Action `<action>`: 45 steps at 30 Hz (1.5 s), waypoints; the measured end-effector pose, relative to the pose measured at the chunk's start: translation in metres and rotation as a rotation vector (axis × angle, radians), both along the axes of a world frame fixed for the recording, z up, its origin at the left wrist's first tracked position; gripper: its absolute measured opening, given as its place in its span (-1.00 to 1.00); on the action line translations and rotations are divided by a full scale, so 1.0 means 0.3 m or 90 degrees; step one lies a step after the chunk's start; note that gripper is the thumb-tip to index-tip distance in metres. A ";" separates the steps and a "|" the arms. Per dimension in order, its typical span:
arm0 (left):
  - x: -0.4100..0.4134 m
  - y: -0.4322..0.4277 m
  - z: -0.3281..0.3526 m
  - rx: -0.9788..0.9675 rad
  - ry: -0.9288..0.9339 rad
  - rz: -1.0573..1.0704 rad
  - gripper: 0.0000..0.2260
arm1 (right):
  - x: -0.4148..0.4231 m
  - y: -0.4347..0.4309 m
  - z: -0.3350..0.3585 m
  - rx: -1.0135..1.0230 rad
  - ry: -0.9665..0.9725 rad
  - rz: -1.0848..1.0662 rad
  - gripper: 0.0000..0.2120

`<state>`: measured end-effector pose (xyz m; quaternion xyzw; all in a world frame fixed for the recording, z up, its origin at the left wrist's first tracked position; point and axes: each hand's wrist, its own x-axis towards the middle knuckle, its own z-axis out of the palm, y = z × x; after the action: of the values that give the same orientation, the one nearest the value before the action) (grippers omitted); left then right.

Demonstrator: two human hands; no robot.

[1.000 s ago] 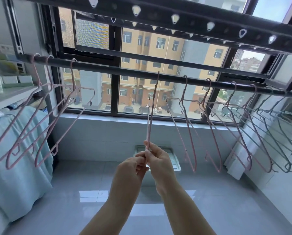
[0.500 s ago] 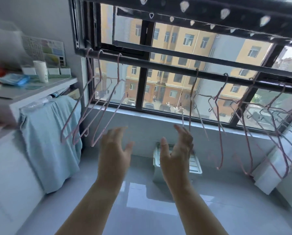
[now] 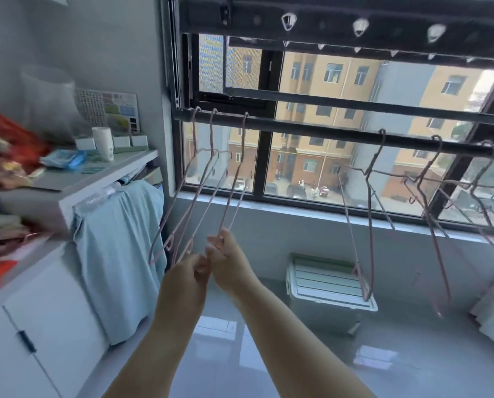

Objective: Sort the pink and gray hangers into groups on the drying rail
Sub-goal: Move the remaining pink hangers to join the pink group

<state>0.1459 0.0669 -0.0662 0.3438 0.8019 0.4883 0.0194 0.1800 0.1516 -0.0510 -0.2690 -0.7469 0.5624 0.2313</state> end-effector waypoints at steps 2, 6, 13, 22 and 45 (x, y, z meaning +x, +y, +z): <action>0.001 0.002 0.004 -0.001 0.010 -0.024 -0.86 | -0.014 -0.003 -0.002 -0.103 0.088 -0.027 -0.69; 0.034 0.018 0.019 0.039 0.031 -0.115 -0.76 | 0.028 -0.009 -0.005 -0.150 0.207 -0.110 -0.78; 0.153 0.075 0.033 0.112 0.048 -0.230 -0.74 | 0.177 0.001 0.010 -0.149 0.319 -0.231 -0.78; 0.175 0.113 0.005 0.128 -0.045 -0.301 -0.75 | 0.329 0.054 0.055 -0.097 0.299 -0.343 -0.79; -0.149 0.003 0.046 0.055 0.143 0.053 -0.63 | 0.283 -0.058 0.062 0.502 0.081 -0.418 -0.47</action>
<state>0.1013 0.0679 -0.0524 0.3628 0.7910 0.4812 -0.1056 0.2647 0.1341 -0.0323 -0.3469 -0.7629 0.1510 0.5242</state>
